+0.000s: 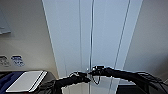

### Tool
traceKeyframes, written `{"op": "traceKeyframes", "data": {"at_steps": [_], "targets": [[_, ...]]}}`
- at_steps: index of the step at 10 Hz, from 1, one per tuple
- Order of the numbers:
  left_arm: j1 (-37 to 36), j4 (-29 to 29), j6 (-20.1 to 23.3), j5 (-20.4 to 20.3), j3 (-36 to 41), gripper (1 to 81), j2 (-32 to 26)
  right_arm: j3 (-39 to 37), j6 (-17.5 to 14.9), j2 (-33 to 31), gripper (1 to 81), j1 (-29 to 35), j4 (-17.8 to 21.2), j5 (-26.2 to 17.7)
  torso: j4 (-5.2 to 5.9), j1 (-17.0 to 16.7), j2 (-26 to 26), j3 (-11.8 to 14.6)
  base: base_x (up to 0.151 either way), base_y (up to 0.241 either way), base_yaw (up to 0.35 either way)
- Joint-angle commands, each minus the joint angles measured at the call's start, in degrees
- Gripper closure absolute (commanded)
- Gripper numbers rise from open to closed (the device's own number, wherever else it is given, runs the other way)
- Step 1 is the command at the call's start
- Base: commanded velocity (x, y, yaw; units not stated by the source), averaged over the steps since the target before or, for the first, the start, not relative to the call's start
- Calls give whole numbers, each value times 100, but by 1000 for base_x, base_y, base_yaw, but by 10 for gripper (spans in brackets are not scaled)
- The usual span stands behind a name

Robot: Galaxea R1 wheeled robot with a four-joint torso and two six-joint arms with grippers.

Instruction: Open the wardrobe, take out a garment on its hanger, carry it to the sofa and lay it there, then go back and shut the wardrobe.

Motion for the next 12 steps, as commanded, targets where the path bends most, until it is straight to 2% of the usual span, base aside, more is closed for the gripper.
{"op": "traceKeyframes", "data": {"at_steps": [1,4,7,10,12], "targets": [[-974,322,52,10,-371,10,386,340,56,112,10,911,22,31,0,0,0,0,0,0,0],[-1000,340,52,-166,-610,10,676,367,56,112,10,902,22,83,0,0,0,0,0,0,0],[-1018,278,43,-166,-540,10,1053,640,65,50,10,814,22,136,0,0,0,0,0,0,0],[-1009,261,34,-87,321,10,1053,1123,74,-99,10,691,22,145,0,0,0,0,0,0,0],[-912,287,34,238,1465,10,908,1430,65,-292,10,586,57,285,0,2,0,0,0,0,0]]}}
